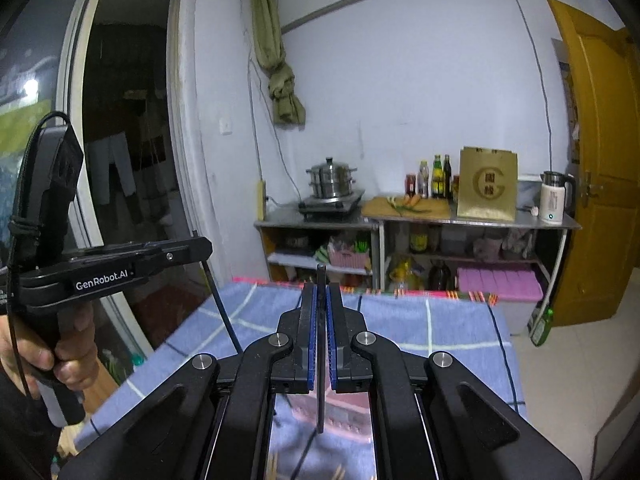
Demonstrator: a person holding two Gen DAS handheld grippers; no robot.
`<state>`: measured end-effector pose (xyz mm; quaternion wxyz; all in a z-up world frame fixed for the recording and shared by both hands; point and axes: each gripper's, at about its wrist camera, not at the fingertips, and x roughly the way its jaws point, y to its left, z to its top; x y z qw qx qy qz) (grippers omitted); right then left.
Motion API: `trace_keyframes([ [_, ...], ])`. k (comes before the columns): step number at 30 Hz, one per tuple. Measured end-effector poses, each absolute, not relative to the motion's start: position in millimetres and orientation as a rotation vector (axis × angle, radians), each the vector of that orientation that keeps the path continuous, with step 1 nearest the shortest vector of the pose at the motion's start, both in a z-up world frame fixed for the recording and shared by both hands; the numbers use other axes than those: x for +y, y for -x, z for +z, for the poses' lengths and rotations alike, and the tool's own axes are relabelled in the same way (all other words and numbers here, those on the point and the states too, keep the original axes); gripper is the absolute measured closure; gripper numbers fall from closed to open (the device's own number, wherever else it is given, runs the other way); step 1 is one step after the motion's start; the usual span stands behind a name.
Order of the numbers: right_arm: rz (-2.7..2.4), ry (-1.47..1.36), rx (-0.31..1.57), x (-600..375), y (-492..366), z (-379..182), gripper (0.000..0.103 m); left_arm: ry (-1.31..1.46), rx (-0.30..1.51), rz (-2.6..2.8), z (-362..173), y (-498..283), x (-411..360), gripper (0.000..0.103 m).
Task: Organize utensils
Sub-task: 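Lift both black chopsticks and carry them over the pink basket with both tools, then lower the black chopsticks into the basket and open both tools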
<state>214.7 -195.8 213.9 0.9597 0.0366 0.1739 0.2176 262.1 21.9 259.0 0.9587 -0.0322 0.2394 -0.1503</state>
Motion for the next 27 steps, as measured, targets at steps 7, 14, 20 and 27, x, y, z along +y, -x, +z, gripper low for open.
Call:
trace_keyframes([
  [7, 0.436, -0.101, 0.318, -190, -237, 216, 0.099, 0.084, 0.471, -0.291, 257, -290, 22, 0.099],
  [14, 0.447, -0.123, 0.317, -184, -255, 204, 0.099, 0.099, 0.461, -0.287, 244, -312, 26, 0.099],
  [20, 0.458, -0.130, 0.375, -177, -272, 178, 0.099, 0.123, 0.498, -0.285, 216, -327, 30, 0.099],
  [27, 0.452, -0.107, 0.446, -167, -281, 147, 0.099, 0.145, 0.577, -0.284, 174, -340, 35, 0.099],
])
